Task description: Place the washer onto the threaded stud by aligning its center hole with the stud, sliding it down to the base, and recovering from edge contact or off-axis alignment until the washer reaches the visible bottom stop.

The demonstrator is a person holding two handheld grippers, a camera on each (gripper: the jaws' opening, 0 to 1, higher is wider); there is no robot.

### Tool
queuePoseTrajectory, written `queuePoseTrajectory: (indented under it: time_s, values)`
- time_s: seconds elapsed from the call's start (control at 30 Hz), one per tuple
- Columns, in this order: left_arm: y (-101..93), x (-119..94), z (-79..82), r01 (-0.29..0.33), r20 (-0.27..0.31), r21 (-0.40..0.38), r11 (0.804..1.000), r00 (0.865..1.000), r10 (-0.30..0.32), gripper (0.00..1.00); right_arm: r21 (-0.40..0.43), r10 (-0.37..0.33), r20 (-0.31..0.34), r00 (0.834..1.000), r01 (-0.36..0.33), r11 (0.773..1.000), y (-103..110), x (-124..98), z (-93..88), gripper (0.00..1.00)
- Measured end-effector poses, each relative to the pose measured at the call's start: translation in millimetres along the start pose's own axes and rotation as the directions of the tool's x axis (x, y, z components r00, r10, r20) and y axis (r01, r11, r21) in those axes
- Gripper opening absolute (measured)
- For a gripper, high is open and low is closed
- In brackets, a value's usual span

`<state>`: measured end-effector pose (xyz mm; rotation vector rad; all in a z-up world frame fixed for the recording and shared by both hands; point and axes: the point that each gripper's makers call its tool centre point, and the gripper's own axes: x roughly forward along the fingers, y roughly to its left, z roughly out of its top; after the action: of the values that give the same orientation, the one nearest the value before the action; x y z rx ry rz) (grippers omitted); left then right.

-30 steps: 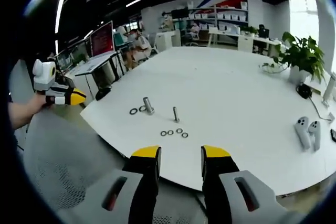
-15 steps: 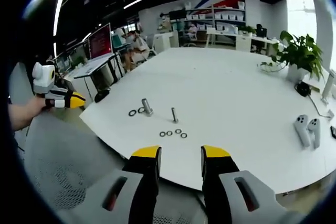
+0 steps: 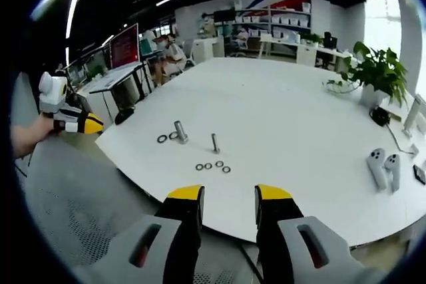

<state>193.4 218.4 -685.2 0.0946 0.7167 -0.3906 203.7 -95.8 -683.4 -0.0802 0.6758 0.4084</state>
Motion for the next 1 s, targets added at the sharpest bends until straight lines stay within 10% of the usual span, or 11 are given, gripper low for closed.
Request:
queuePoseTrajectory:
  time_s: [0.53, 1.0]
  values:
    - [-38.8, -3.1, 11.7, 0.186, 0.059, 0.090, 0.979, 0.980, -0.191, 0.10, -0.021, -0.083, -0.056, 0.995, 0.082, 0.996, -13.9, -1.6, -8.6, 0.33]
    - [-19.7, 3.2, -1.3, 0.098, -0.016, 0.053, 0.994, 0.995, -0.097, 0.09, 0.034, 0.005, -0.050, 0.999, -0.003, 0.999, -1.3, 1.7, -9.7, 0.33]
